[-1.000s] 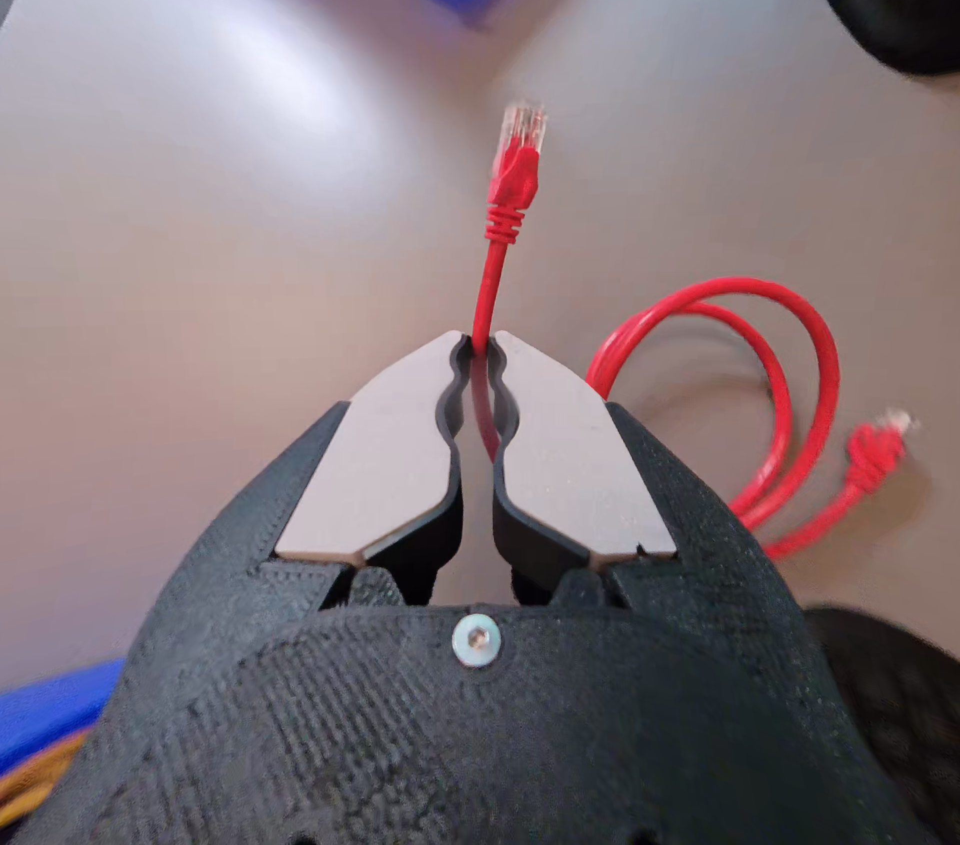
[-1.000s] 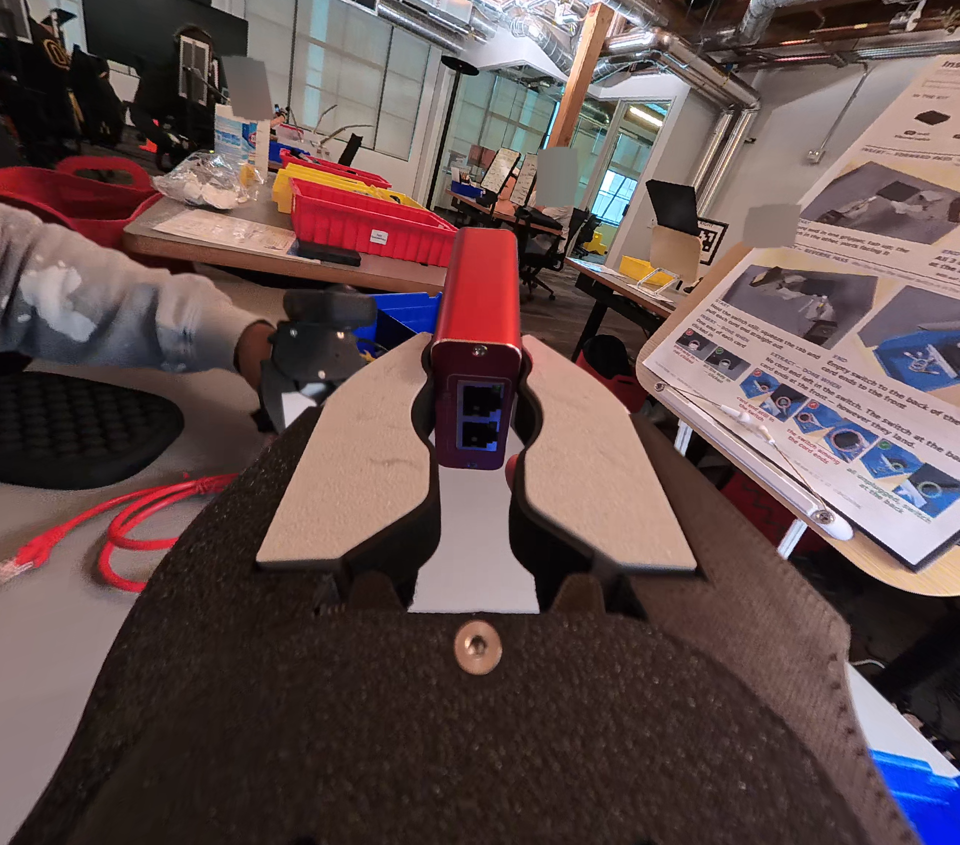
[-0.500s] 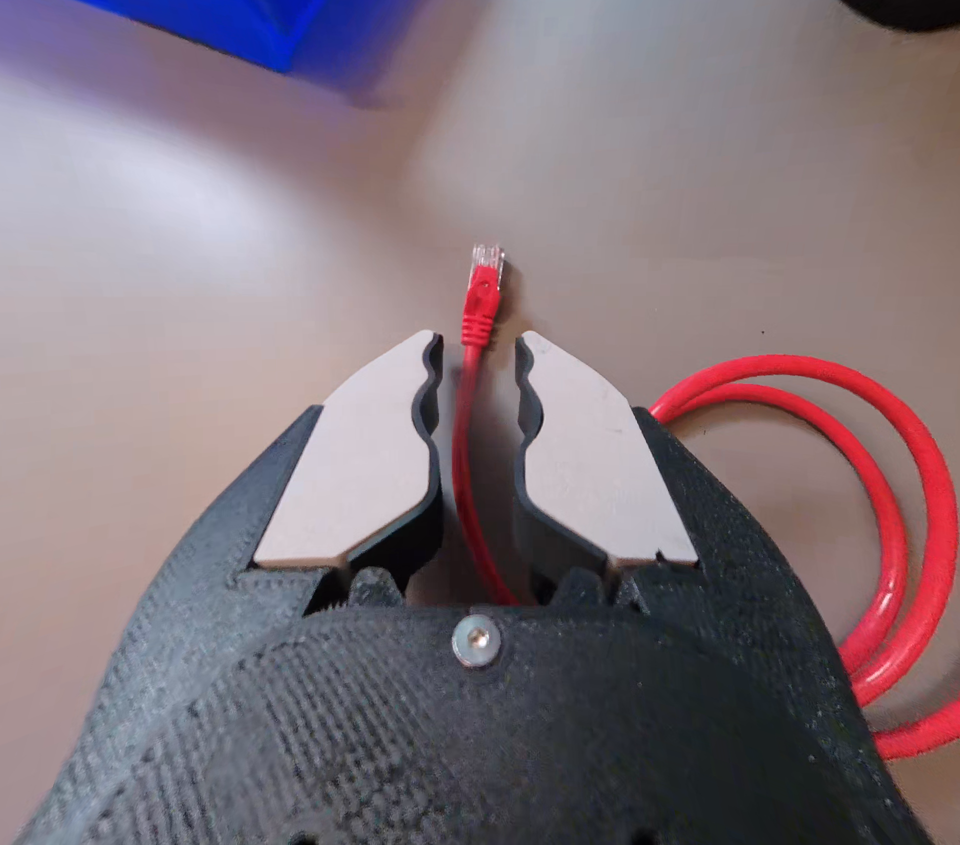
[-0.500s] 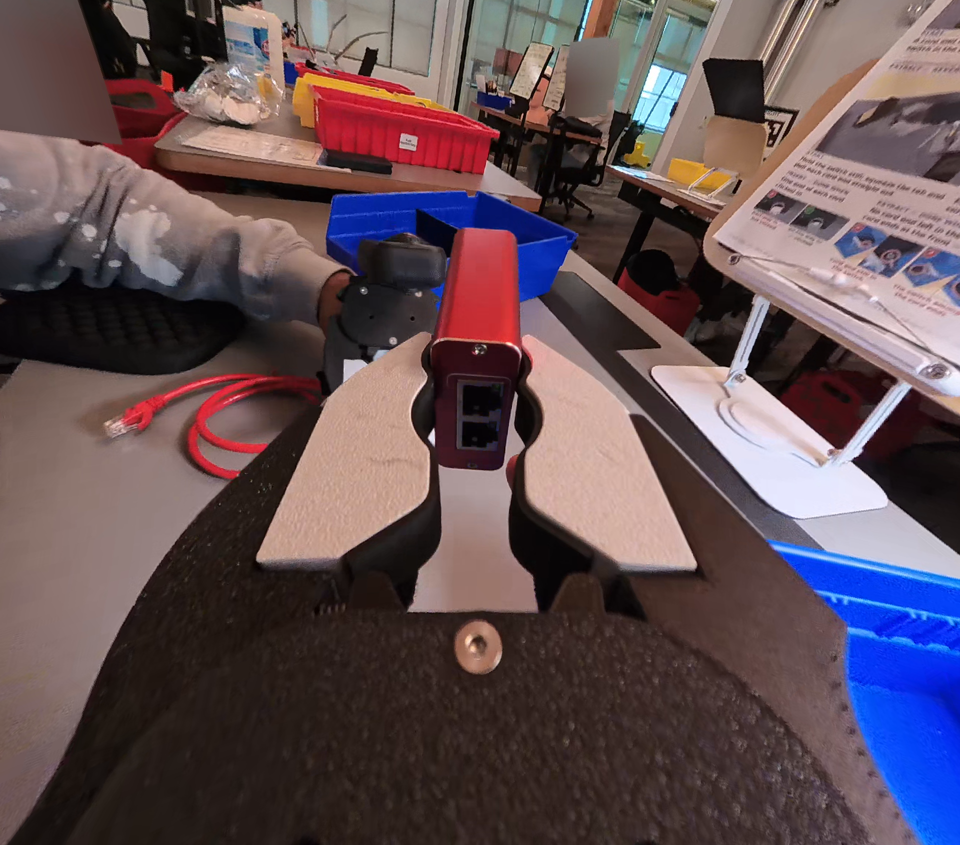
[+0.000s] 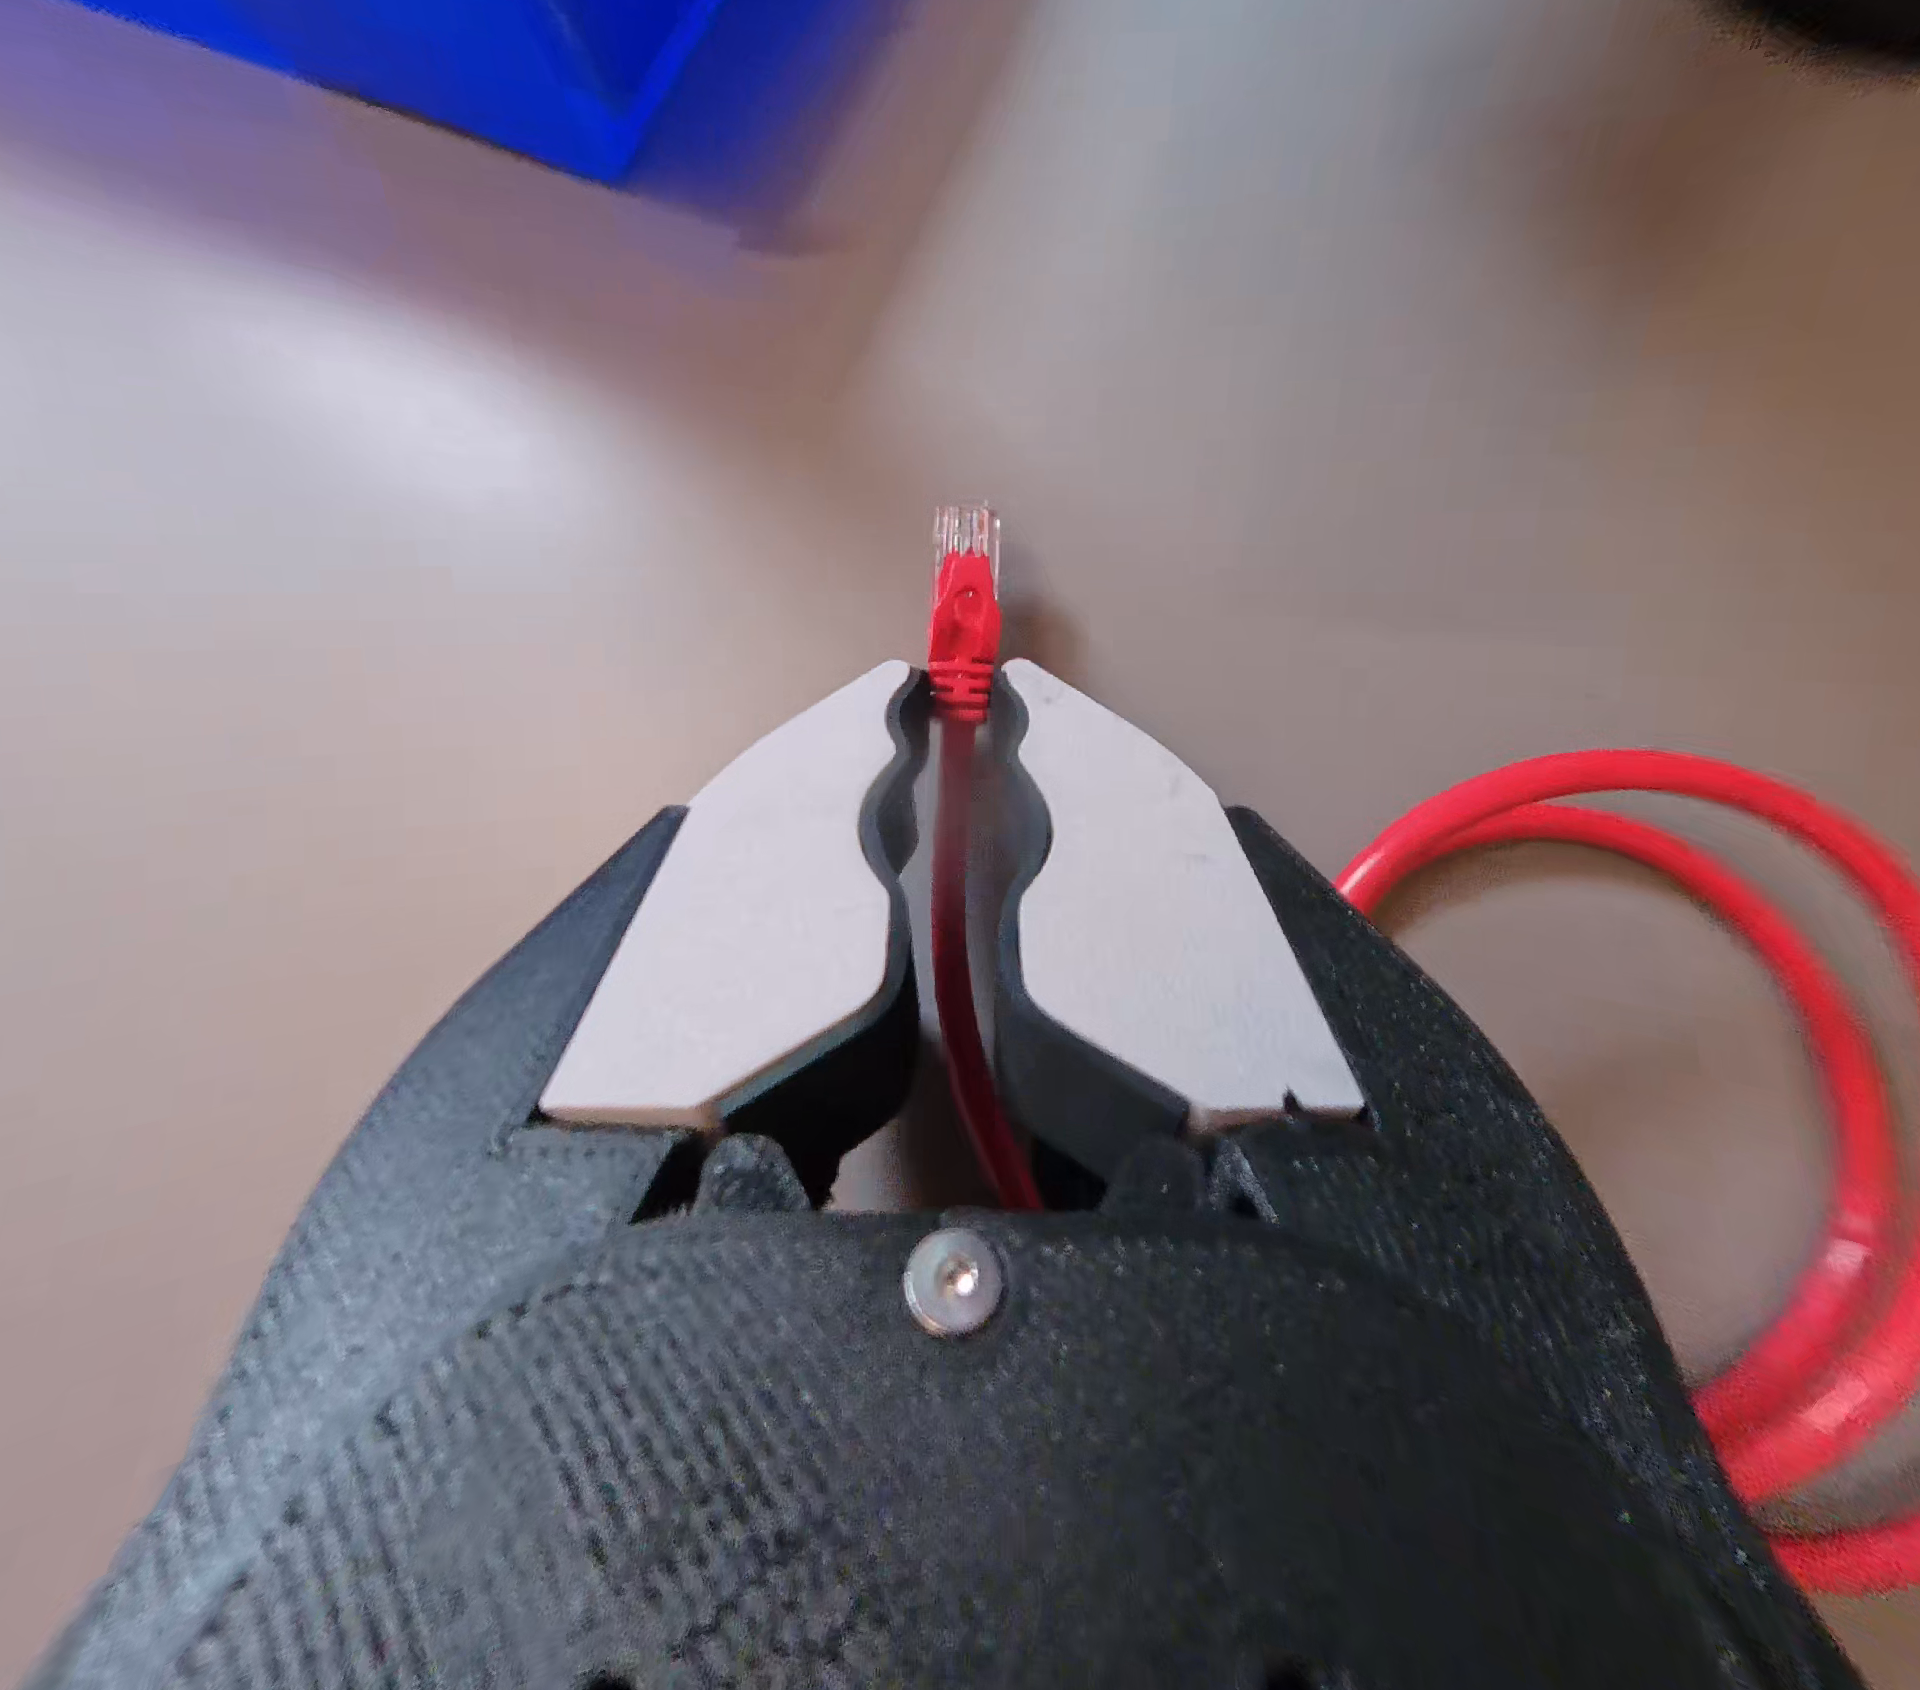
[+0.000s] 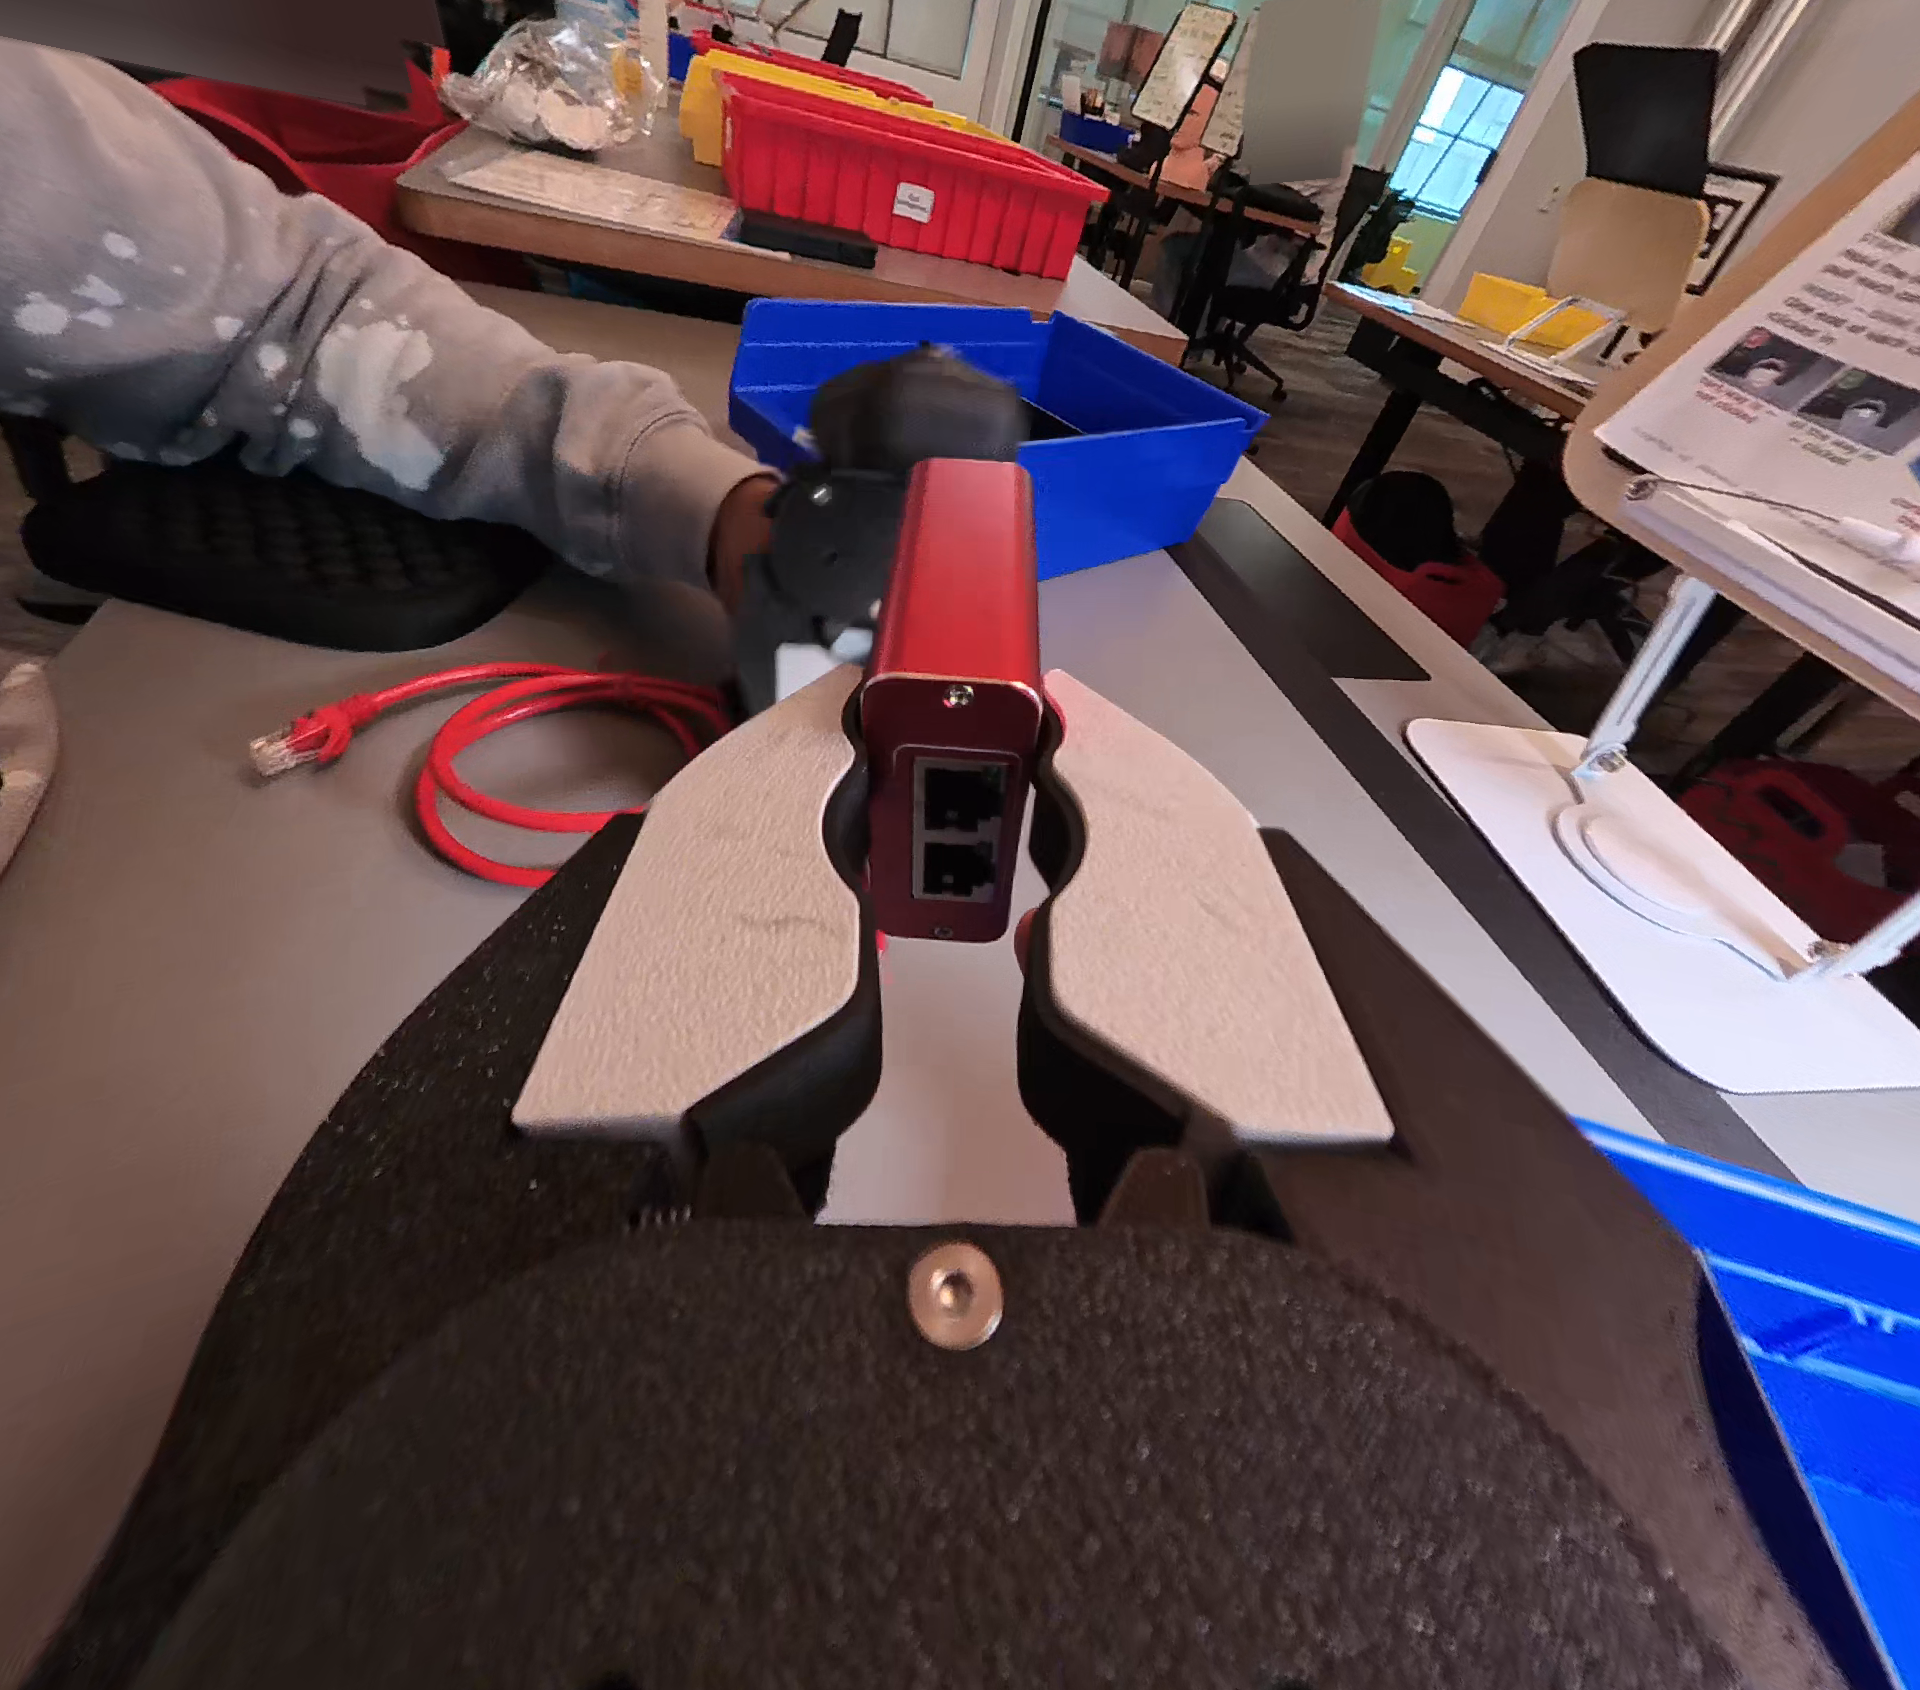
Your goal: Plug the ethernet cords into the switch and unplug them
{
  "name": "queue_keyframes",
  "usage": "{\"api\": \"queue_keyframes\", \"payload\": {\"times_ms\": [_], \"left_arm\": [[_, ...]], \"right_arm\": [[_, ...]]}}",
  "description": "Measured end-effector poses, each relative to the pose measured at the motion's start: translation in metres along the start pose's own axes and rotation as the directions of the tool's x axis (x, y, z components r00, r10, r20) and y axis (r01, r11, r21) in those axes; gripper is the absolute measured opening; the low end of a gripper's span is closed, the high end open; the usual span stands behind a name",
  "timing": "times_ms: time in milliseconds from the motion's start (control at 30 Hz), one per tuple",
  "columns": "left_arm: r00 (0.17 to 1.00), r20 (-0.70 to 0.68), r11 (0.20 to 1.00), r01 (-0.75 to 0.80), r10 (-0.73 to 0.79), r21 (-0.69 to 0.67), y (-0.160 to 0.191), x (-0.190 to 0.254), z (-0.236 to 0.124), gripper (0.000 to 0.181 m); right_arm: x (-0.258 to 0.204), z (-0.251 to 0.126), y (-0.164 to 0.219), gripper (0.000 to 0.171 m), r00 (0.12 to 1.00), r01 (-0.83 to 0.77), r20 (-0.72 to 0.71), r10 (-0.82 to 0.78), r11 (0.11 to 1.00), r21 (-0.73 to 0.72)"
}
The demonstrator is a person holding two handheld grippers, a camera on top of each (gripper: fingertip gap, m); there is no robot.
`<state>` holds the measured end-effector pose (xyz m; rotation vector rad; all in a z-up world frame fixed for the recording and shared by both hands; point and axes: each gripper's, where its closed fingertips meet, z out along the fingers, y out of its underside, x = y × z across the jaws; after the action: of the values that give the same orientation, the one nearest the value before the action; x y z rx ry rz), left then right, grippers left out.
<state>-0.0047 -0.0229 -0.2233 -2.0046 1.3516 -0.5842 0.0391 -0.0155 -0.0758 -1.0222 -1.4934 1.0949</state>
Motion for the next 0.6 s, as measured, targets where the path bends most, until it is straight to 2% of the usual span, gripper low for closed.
{"api": "queue_keyframes", "payload": {"times_ms": [100, 200, 400, 600], "left_arm": [[0.955, -0.235, 0.952, 0.231, -0.182, 0.200, -0.027, 0.013, -0.037, 0.011], [0.852, -0.480, 0.881, 0.378, -0.210, 0.286, -0.051, 0.037, -0.074, 0.011], [0.643, -0.732, 0.812, 0.539, -0.225, 0.224, -0.078, 0.070, -0.097, 0.012], [0.574, -0.768, 0.796, 0.588, -0.284, 0.145, -0.078, 0.076, -0.091, 0.012]], "right_arm": [[-0.012, 0.000, -0.004, 0.026, 0.998, 0.043, 0.056, -0.042, 0.999, -0.020], [-0.027, 0.001, -0.009, 0.026, 0.987, 0.087, 0.138, -0.081, 0.995, -0.042], [-0.047, 0.004, -0.018, 0.026, 0.952, 0.219, 0.243, -0.189, 0.970, -0.104], [-0.056, 0.001, -0.016, 0.026, 0.917, 0.322, 0.303, -0.261, 0.930, -0.174]]}}
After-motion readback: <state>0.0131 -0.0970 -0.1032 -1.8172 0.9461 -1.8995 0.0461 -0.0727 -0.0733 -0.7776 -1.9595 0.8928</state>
